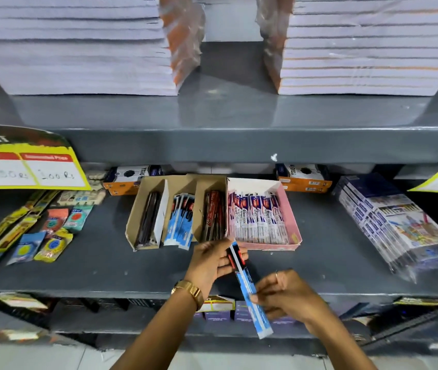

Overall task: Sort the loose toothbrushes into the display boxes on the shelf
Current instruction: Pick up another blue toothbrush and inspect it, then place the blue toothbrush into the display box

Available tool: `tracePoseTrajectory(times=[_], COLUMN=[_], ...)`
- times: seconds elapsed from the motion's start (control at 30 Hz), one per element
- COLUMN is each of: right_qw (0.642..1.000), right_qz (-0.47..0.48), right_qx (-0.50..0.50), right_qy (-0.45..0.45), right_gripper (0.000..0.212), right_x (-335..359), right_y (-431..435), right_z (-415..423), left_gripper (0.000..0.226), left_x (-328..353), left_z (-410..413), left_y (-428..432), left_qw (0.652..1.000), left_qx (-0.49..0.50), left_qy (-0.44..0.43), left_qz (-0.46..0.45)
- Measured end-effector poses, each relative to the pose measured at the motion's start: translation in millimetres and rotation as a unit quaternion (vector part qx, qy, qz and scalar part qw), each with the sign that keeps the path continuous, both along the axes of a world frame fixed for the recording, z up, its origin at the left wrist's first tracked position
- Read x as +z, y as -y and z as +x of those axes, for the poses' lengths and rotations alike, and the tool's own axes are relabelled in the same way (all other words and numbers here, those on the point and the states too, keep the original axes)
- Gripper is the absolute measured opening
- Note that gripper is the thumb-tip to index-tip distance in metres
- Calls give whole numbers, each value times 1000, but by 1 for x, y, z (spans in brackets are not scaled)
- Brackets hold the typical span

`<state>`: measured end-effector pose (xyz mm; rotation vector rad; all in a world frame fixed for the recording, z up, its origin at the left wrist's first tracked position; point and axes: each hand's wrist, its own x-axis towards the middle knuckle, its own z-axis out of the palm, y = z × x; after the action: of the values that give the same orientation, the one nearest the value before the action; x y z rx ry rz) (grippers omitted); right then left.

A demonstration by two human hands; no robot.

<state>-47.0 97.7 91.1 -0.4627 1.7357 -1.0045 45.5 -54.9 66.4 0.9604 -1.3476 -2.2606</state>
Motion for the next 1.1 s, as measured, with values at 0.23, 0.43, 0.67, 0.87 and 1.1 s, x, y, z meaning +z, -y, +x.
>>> tracePoseTrajectory(times=[0.23,0.43,0.67,0.87,1.1], right_qw=[997,973,901,863,827], right_qz=[-70,-103,-18,65,122], right_qx=[-20,-6,49,91,135], right_qy=[-22,-206,-431,-492,-532], right_gripper=[16,44,35,37,35], right_x=[9,26,9,1,1], right_y=[44,124,229,256,248], right_z=[24,44,58,72,81], left_gripper=[28,32,52,49,39], left_x=[-6,-53,-94,-93,-86], left_z=[43,117,165,169,168], left_y=[23,77,101,104,106], left_qw=[972,767,678,679,697], left_qx=[145,113,25,-9,-13], left_qy=[-42,149,224,210,197], left_qz=[-178,-614,-700,-703,-689])
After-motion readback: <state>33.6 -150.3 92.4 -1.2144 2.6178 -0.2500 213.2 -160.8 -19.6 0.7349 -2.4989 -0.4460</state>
